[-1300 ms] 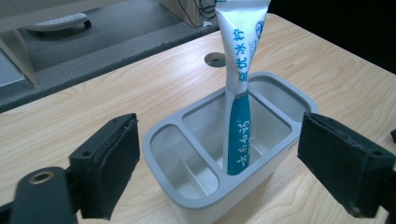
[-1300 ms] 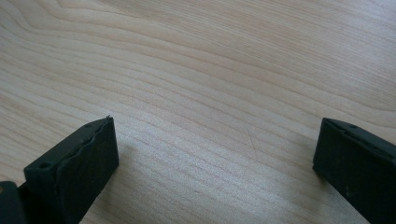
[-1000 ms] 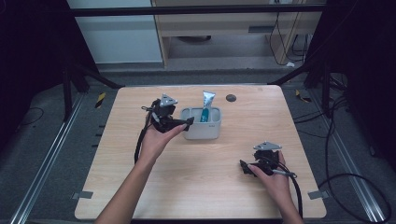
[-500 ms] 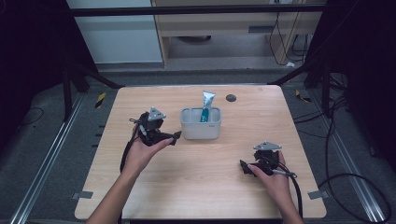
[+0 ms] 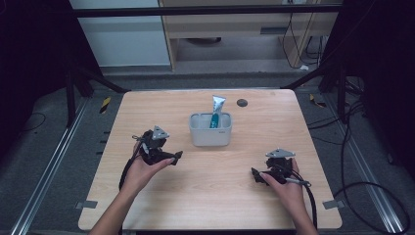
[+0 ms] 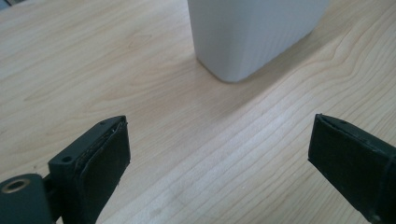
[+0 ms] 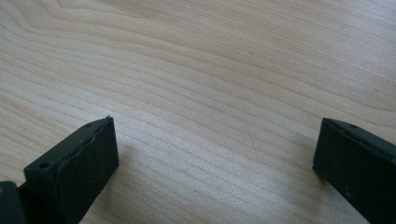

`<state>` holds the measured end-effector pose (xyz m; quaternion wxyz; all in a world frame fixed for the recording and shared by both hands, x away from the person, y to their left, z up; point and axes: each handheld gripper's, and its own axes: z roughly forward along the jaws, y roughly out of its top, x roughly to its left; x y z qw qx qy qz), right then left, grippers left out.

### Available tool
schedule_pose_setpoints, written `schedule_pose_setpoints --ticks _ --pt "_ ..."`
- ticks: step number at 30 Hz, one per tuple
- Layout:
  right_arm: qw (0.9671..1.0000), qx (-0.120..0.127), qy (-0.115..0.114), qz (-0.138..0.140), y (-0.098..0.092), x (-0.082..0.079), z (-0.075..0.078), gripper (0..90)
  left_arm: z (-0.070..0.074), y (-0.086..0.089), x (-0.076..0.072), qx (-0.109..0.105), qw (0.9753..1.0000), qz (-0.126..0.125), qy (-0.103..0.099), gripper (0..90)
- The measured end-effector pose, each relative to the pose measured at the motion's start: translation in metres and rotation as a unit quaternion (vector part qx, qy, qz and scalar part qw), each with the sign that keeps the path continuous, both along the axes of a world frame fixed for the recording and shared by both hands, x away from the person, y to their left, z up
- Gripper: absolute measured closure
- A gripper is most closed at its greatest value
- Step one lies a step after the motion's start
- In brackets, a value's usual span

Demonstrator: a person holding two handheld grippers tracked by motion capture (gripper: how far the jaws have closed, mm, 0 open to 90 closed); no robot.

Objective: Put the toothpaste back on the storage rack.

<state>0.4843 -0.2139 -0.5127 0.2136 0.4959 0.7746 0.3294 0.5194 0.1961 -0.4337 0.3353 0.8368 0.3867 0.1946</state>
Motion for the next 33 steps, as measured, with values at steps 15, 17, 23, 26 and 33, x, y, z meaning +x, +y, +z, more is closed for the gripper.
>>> schedule_pose_setpoints --ticks 15,17,23,26,33 --pt "1.0000 0.000 0.000 0.000 0.000 0.000 0.000 0.4 -0.021 0.031 -0.006 0.013 0.9994 0.024 0.022 5.1" --pt "1.0000 0.000 0.000 0.000 0.000 0.000 0.000 0.4 -0.025 0.038 -0.007 0.014 0.9991 0.030 0.027 5.1" --pt "1.0000 0.000 0.000 0.000 0.000 0.000 0.000 0.4 -0.034 0.055 -0.008 0.014 0.9981 0.046 0.037 4.8" --pt "1.0000 0.000 0.000 0.000 0.000 0.000 0.000 0.4 -0.037 0.063 -0.007 0.016 0.9975 0.055 0.041 4.7" --pt "1.0000 0.000 0.000 0.000 0.000 0.000 0.000 0.4 -0.045 0.079 -0.005 0.015 0.9960 0.077 0.043 4.6"
